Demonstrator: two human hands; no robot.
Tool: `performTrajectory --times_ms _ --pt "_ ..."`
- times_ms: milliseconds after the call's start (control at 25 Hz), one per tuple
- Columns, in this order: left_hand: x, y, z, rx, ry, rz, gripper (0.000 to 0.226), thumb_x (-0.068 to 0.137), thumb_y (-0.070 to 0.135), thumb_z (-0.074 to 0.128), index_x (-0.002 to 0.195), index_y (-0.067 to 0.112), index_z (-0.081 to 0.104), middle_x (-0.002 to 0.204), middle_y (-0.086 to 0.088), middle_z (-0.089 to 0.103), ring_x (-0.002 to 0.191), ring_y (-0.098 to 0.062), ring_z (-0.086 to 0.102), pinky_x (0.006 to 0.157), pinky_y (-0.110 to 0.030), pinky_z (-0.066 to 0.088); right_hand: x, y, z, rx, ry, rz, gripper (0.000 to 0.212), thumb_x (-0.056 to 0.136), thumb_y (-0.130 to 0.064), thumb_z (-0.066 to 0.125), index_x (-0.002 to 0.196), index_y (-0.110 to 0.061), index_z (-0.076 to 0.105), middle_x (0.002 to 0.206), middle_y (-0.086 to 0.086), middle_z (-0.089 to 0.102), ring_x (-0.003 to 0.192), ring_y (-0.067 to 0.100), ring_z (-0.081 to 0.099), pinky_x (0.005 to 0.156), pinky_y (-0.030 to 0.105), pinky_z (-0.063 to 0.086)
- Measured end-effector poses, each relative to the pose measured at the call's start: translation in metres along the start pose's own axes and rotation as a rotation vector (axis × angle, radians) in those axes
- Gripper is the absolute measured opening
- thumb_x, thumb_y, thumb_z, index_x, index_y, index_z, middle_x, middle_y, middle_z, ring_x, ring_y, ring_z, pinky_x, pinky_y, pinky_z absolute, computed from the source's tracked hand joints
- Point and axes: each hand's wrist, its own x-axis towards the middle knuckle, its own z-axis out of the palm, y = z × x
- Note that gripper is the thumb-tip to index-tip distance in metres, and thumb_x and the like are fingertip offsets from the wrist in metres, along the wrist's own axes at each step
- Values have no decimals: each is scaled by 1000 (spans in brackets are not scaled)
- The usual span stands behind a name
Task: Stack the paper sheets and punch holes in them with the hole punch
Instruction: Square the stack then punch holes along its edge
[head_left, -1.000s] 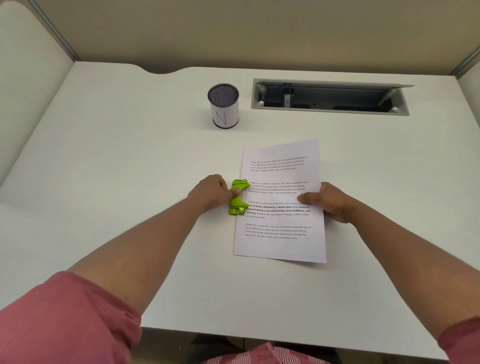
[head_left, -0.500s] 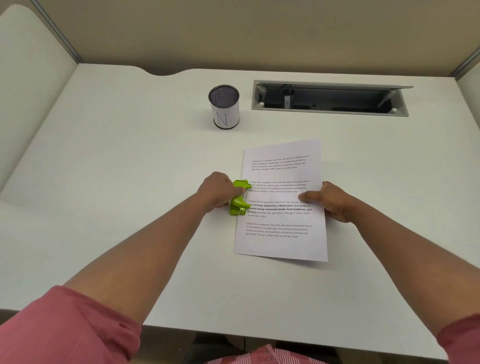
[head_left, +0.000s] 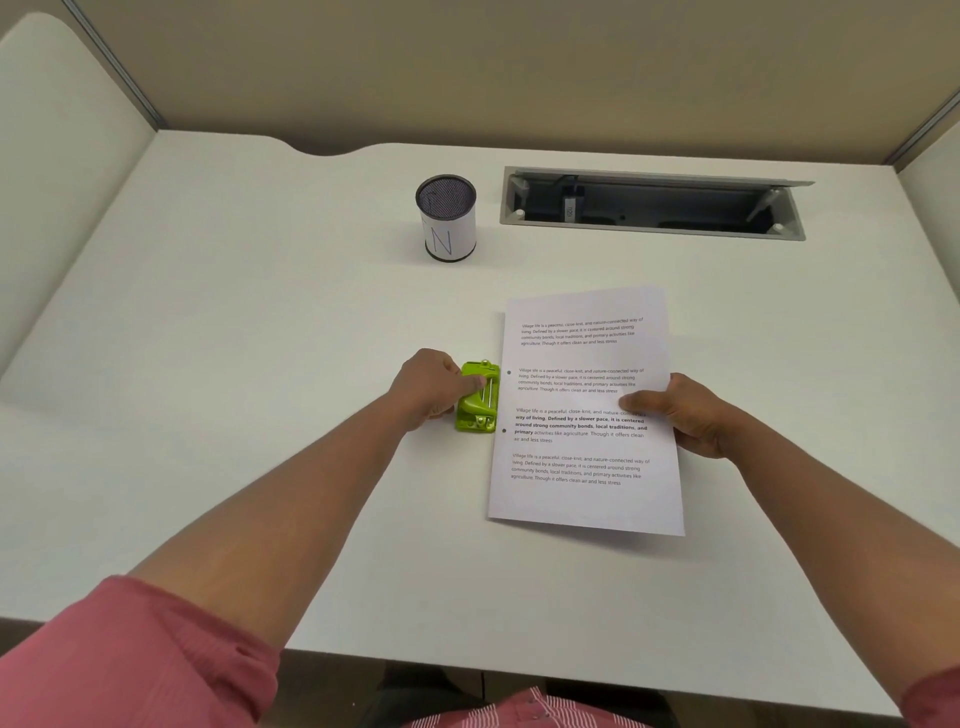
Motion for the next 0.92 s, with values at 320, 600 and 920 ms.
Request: performTrajectory --times_ms 320,600,920 --pt "-6 -4 3 -15 7 -2 40 81 42 83 78 15 53 88 -7 62 77 -26 61 77 -41 59 -18 7 -5 24 24 0 36 93 4 64 127 -10 67 120 10 78 105 30 77 77 36 65" --pt "-11 -8 9 22 65 -3 43 80 47 82 74 17 52 81 -2 60 75 -24 57 69 -34 46 -24 16 -4 73 44 4 35 93 4 65 125 -9 68 119 12 78 102 31 78 74 36 64" --pt "-34 8 28 -52 235 282 27 91 36 70 111 19 65 108 0 68 94 -18 64 74 -27 46 -37 12 -6 72 39 -21 35 92 3 66 124 -10 69 123 13 76 106 32 76 76 37 64"
